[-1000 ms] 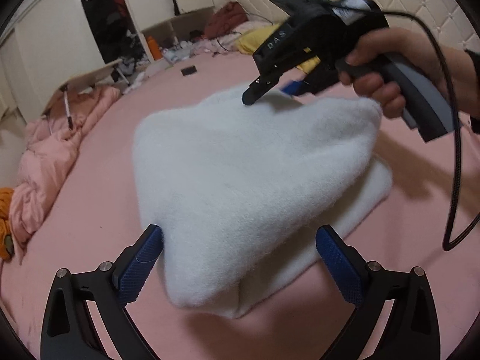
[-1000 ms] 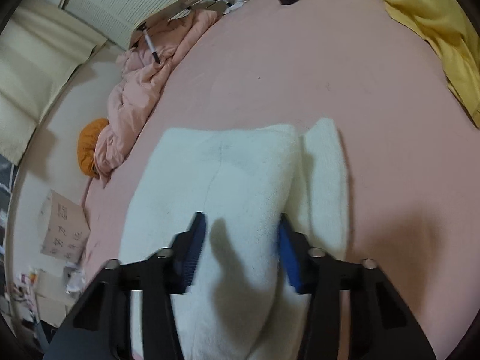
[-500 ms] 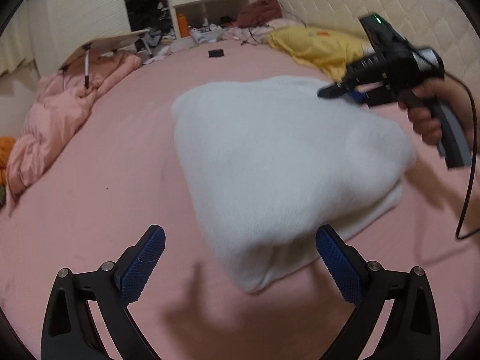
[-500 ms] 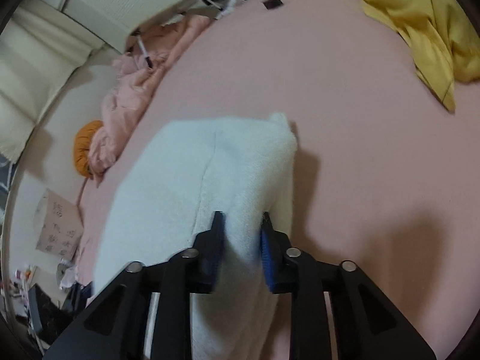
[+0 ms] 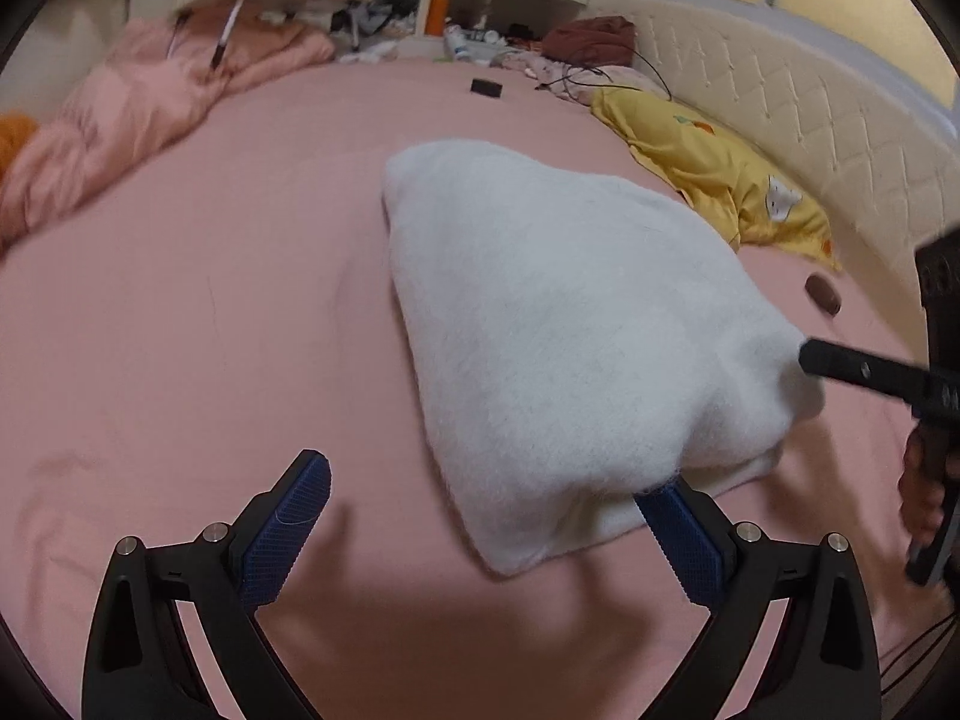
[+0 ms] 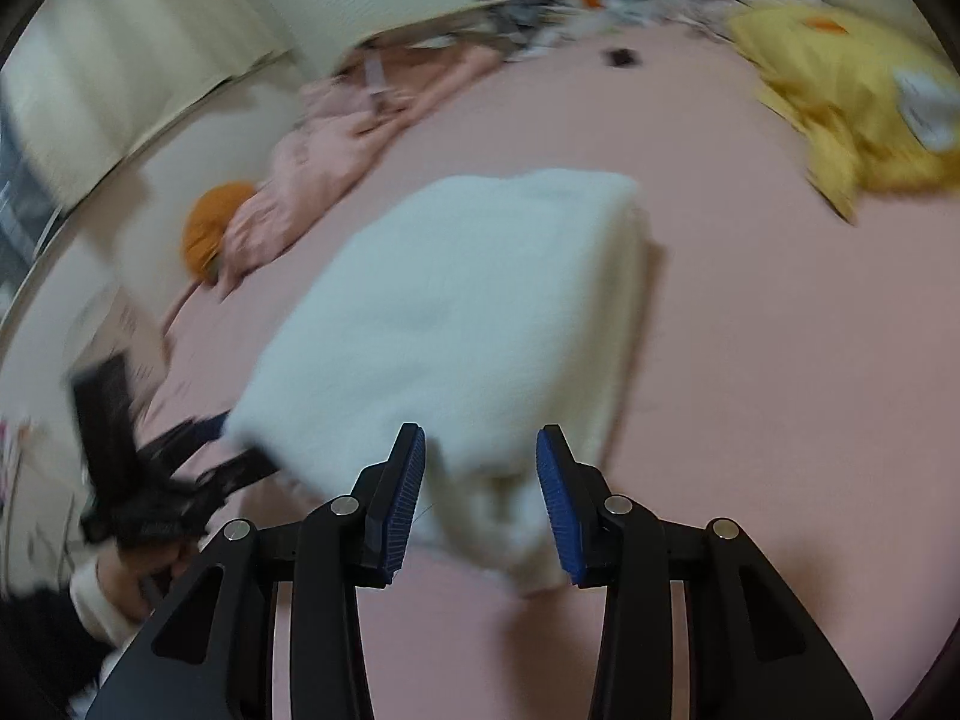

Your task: Fold clothes

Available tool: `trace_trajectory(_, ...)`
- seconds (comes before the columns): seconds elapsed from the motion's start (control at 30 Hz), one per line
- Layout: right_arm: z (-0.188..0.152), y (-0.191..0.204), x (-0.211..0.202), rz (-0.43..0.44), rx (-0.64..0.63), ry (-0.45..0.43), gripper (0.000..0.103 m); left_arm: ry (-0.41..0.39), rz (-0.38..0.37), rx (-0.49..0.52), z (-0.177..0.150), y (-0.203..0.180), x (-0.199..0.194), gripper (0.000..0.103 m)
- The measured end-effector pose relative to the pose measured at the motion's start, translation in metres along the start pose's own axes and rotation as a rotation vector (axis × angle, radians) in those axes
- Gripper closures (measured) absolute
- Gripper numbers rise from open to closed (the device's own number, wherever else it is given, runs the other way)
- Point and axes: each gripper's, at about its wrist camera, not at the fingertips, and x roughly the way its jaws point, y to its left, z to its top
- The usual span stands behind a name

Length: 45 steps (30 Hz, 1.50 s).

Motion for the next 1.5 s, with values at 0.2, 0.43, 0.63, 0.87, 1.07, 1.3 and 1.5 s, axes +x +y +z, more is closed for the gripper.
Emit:
trace_trajectory(0.2,-0.013,0.011,0.015,-0.077,-0.056,0.061,0.044,0.032,-0.117,-0.089,0.002,0.005,-0.002,0.002)
trace_trajectory(0.43,-0.015,0.013,0.015,-0.035,-0.062,0.064,0.089,0.104,-0.077,0.021,0.007,-0.02,0.021,0.032)
trace_trajectory(0.63,-0.016,-0.012,-0.011,-0.001,0.04,0.015,0.092,0.08,-0.197,-0.097,-0.001,0.003,0.011,0.036)
trace_trajectory(0.87,-0.04,-0.044,0.021,-0.057,0.189,0.087,0.091,0.131,-0.136,-0.073,-0.009,-0.003,0.013,0.034)
trace_trajectory(1.07,-0.026,-0.025,-0.009,-0.136,0.127,0.035,0.083,0.0,-0.249,-0.051,0.014,-0.011,-0.045,0.034)
trace_trajectory(1.3,0.048,0.017,-0.024,-0.094,-0.012,-0.211,0.082,-0.043,-0.424,0.009,0.052,-0.05,-0.025,0.034)
trace_trajectory(1.5,0.066,-0.021,0.079,-0.174,0.036,0.026,0.083,0.005,-0.393,-0.093,0.024,-0.044,0.024,0.062)
